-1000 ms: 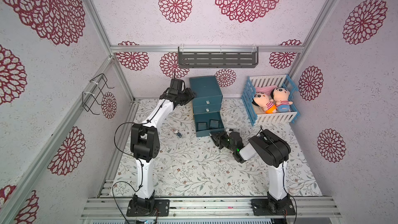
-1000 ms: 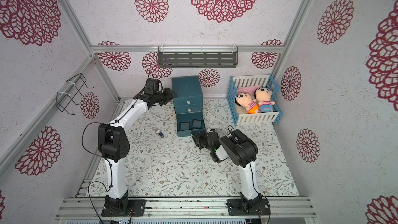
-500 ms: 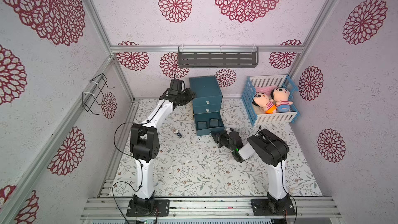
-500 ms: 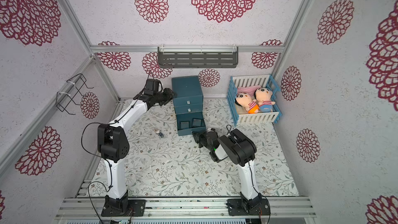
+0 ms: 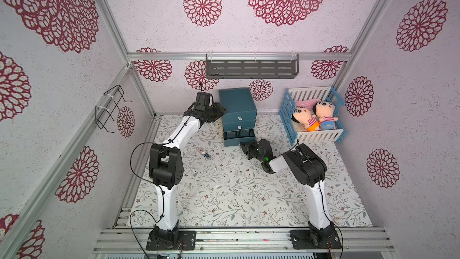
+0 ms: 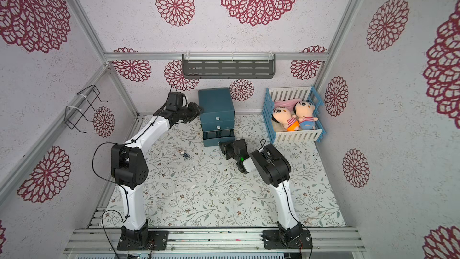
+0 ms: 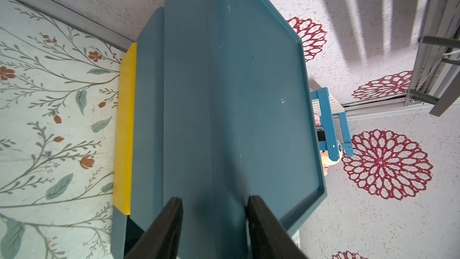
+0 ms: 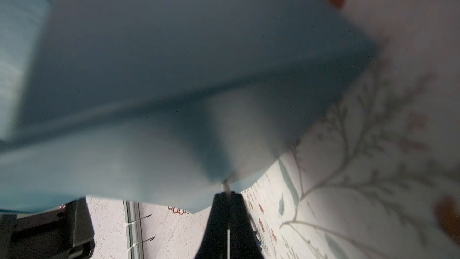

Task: Place the brooch boxes into the drawer by color
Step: Close the drawer in the storage box.

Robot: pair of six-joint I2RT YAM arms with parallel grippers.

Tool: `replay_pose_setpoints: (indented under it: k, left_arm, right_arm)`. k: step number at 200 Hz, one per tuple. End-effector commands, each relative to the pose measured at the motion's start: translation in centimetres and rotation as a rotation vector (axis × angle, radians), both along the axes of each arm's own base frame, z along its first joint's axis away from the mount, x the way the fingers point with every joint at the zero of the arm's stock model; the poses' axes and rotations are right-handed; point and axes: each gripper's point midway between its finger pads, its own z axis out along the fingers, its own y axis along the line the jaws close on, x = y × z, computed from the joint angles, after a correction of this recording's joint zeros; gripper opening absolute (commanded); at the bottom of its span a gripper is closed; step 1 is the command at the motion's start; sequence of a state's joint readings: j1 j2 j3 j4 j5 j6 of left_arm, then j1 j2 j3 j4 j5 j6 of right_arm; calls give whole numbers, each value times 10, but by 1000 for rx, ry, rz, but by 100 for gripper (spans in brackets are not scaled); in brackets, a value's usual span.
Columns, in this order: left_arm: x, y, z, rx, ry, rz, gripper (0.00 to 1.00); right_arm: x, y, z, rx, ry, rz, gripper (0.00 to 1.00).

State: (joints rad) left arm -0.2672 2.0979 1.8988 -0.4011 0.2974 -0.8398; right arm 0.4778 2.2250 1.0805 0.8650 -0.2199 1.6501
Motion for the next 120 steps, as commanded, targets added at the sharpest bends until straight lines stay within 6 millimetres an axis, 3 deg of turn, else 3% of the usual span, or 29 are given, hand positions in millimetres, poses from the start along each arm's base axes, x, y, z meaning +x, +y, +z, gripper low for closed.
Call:
replay_pose_setpoints:
  k: [1,57,91,120]
  left_arm:
    - [-10,6,-4,23,31,8,48]
    - [-15,4,-6,25,37,6,48]
    - [-16,2,-4,24,32,5,48]
    - [-17,0,-2,22,29,3,48]
  right_arm:
    - [18,3,0,-30,3,-17,0]
    - [46,12,-9,-28,26,-32,0]
    - [53,15,-13,-35,45,-36,0]
    - [52,16,-12,-53,58,-29,20]
